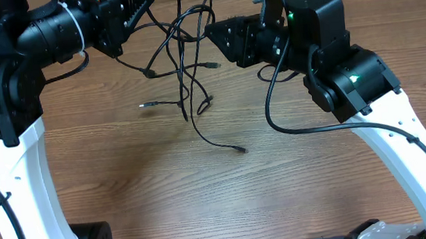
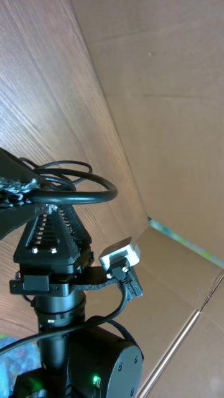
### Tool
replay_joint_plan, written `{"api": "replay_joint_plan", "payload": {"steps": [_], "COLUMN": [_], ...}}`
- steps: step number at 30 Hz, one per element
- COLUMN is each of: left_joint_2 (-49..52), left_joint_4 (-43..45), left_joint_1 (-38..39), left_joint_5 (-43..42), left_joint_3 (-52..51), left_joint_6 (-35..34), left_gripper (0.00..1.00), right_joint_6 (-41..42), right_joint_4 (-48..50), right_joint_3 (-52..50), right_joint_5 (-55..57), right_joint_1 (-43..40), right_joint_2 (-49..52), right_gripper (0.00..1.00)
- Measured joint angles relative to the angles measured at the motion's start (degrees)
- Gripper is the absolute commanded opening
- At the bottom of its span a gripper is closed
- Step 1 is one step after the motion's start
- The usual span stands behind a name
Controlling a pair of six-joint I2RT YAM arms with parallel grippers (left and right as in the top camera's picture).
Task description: Untangle cables
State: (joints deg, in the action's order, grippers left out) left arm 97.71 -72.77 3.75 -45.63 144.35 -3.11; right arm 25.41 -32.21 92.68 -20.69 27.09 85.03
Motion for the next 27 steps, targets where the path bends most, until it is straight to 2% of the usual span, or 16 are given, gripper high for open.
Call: {"api": "replay_joint_plan", "payload": {"steps": [7,12,18,20,27], "left_joint_2": [0.00,0.00,0.00,0.00,0.00], "left_joint_4": [-0.94,-0.90,-0.90,-0.90,-0.96], "left_joint_1": [0.02,0.81,1.44,1.53,2.27], "left_joint_5": [-0.24,-0.24,-0.68,-0.90,-0.11], "left_joint_3": [0.00,0.00,0.00,0.00,0.00], "left_joint_6": [0.00,0.00,0.00,0.00,0.00], "left_gripper": [0.04,0.04,0.04,0.04,0.04], "right_joint_6": [0.02,-0.02,-0.07,0.04,-0.02], "right_joint_4": [0.07,0.07,0.09,0.07,0.07], "right_joint_3": [0.00,0.00,0.00,0.00,0.00], "right_joint_5": [-0.09,-0.35,-0.57,-0.87,-0.48], "right_joint_1": [0.00,0.00,0.00,0.00,0.00], "right_joint_2": [0.00,0.00,0.00,0.00,0.00], "right_gripper": [0.34,0.22,0.14,0.04,0.04]}}
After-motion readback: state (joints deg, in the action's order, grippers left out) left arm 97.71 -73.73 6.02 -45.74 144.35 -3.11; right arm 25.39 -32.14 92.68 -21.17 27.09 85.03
